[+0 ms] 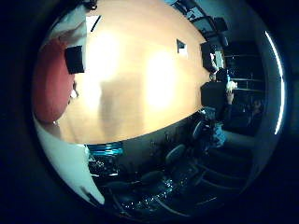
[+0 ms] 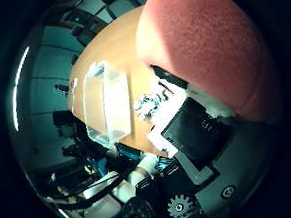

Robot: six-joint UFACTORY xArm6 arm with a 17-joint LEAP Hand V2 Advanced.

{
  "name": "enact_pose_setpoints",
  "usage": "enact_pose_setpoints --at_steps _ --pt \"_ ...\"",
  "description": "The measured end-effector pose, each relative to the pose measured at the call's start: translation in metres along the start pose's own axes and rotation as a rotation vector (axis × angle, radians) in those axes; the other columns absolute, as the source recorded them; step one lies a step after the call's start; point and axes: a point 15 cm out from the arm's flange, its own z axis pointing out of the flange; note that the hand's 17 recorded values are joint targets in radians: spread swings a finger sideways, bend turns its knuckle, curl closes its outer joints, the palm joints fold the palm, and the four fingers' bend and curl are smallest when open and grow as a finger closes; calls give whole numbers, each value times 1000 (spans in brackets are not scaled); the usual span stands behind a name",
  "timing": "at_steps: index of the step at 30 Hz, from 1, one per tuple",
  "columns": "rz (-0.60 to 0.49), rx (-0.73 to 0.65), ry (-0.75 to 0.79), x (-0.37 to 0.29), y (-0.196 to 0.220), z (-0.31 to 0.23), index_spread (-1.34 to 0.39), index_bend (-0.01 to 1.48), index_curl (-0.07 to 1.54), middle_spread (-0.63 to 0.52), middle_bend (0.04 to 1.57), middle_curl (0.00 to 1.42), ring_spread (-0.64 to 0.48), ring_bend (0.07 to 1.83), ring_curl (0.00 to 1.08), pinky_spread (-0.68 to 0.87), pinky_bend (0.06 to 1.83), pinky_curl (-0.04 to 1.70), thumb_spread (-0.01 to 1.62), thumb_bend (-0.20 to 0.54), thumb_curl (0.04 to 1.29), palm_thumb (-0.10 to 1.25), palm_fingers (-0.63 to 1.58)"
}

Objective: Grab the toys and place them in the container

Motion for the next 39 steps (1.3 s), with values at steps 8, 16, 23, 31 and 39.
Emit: enact_pose_setpoints --at_steps 8,16,23,31,39 --pt "-164 53 -20 -136 -13 -38 -246 1086 845 -205 1214 956 -246 1327 820 -214 1228 960 1178 -11 525 1036 1059" --pt "-323 54 -45 -260 -14 -43 -248 1077 855 -208 1205 968 -250 1320 834 -223 1207 999 1170 -10 547 1028 1062" --pt "-399 31 -52 -335 -14 -34 -249 1074 861 -209 1196 975 -252 1311 843 -231 1185 1029 1165 -11 561 1029 1067" --pt "-433 29 -54 -368 -19 -23 -251 1065 865 -211 1191 981 -255 1310 854 -224 1171 1051 1163 -11 568 1028 1069" --pt "-441 77 -72 -387 -24 -32 -252 1060 869 -212 1187 985 -257 1303 862 -222 1162 1064 1174 -12 565 1012 1071"
